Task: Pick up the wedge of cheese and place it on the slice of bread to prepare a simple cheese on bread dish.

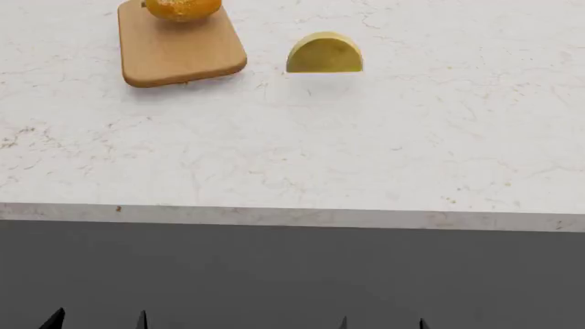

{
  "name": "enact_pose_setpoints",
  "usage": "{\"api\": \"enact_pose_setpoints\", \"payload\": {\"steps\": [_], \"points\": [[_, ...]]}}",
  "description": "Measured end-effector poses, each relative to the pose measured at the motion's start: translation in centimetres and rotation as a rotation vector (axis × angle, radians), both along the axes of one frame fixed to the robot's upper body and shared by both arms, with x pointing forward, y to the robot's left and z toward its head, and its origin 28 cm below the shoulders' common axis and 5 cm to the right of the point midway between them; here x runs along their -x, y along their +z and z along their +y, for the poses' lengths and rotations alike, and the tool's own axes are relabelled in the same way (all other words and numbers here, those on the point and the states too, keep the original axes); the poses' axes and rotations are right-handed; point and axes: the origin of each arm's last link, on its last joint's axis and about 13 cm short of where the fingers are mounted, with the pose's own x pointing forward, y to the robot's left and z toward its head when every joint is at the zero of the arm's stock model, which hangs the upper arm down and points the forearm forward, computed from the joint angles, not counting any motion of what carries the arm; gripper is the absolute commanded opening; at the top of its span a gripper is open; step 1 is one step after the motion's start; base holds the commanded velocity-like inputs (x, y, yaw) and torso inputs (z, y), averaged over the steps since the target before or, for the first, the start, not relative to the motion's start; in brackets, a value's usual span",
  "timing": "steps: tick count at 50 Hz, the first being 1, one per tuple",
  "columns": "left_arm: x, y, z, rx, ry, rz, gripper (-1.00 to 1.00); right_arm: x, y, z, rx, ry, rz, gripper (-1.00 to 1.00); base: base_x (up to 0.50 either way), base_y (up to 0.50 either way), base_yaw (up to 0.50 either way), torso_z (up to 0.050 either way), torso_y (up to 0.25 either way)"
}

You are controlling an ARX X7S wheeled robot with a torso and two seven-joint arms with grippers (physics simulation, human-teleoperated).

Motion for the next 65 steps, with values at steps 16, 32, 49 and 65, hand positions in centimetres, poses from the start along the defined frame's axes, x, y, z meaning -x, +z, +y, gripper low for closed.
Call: {"api": "enact_pose_setpoints", "payload": {"steps": [16,32,49,65], "points": [[-0.1,0.1,0.0,-0.003,0.001,-0.006,1.00,0.0,0.3,0.0,0.014,-0.004,-0.003,1.00,-0.04,0.00,0.00,0.000,0.000],[-0.1,-0.2,0.0,-0.030,0.019,-0.019,1.00,0.2,0.0,0.1,0.021,-0.004,0.004,1.00,-0.30,0.08,0.00,0.004,0.000],[-0.8,0.4,0.1,-0.068,0.026,-0.032,1.00,0.2,1.0,0.0,0.040,-0.013,-0.011,1.00,0.00,0.00,0.00,0.050,0.000],[-3.2,7.8,0.2,-0.135,0.057,-0.070,1.00,-1.0,6.9,-0.2,0.091,-0.038,-0.076,1.00,0.00,0.00,0.00,0.050,0.000]]}}
